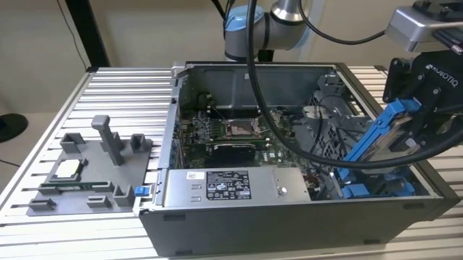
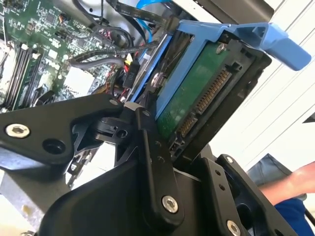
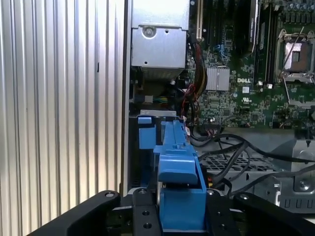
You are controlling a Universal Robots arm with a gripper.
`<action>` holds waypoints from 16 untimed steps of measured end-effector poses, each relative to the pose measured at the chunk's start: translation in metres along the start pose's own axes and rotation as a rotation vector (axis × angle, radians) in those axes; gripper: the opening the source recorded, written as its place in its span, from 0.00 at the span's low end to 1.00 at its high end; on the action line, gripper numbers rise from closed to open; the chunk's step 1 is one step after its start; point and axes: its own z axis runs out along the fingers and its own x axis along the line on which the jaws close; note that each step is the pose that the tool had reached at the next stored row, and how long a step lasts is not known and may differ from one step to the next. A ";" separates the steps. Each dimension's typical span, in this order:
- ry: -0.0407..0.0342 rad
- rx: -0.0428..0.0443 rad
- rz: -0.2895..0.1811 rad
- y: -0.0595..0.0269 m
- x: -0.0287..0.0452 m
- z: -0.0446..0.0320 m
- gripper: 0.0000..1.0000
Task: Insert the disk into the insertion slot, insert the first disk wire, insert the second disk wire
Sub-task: 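Insert the disk into the insertion slot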
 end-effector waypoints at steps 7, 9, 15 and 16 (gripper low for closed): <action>0.0013 0.0000 0.000 0.0000 0.0001 0.0007 0.00; 0.0015 0.0000 0.000 0.0000 0.0001 0.0007 0.00; 0.0020 0.0134 0.000 0.0001 0.0001 0.0012 0.00; 0.0021 0.0173 -0.001 0.0000 0.0002 0.0014 0.00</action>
